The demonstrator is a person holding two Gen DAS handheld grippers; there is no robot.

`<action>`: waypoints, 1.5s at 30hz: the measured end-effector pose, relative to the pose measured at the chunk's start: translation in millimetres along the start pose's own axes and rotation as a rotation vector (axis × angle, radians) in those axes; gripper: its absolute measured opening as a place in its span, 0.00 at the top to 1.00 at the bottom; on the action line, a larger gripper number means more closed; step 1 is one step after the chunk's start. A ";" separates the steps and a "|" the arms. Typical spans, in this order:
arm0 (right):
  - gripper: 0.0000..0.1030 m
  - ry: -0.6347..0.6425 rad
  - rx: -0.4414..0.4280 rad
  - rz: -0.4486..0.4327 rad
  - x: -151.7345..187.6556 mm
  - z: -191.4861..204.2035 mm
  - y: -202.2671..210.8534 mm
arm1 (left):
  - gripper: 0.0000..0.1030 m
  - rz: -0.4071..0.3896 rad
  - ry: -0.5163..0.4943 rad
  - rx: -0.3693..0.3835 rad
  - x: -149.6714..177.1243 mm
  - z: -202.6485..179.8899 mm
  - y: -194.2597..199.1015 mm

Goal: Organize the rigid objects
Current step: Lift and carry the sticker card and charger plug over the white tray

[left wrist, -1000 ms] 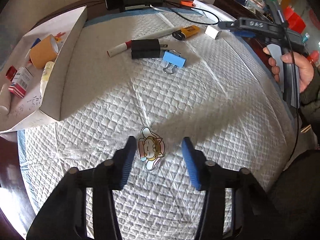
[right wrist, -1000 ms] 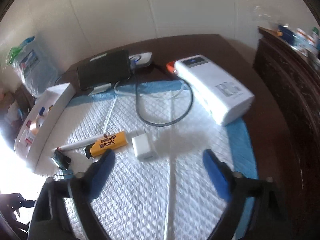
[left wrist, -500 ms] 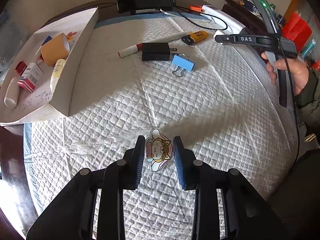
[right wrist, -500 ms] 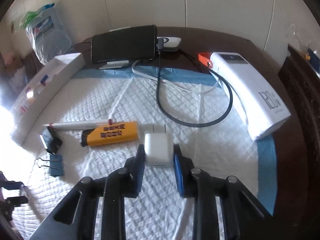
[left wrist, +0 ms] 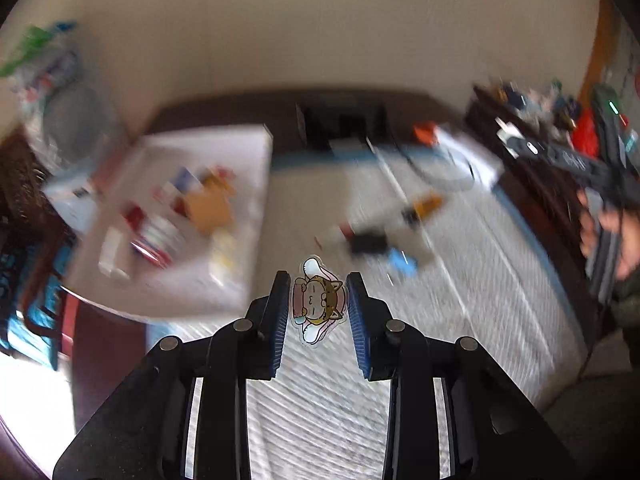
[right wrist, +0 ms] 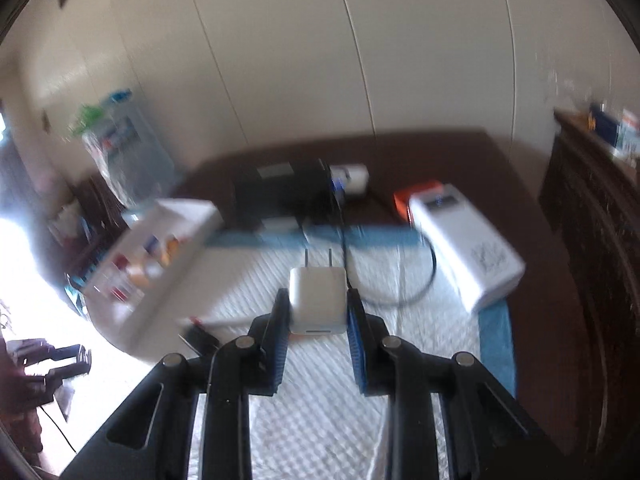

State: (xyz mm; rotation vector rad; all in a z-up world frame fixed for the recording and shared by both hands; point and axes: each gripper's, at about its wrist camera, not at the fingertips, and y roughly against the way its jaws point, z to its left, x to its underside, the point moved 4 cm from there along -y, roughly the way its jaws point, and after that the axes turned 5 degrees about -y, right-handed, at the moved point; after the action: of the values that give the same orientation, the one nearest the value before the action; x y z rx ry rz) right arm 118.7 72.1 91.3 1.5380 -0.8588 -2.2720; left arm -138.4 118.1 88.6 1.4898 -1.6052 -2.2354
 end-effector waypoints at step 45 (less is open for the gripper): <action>0.75 0.101 -0.231 -0.397 -75.6 274.7 101.4 | 0.73 -0.400 0.062 -0.066 -74.1 205.6 159.8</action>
State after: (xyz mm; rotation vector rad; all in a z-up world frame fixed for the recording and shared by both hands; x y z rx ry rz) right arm -111.3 120.3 281.5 1.8202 -0.2660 -2.4209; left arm -315.7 228.7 260.8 1.9876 -1.2930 -2.3679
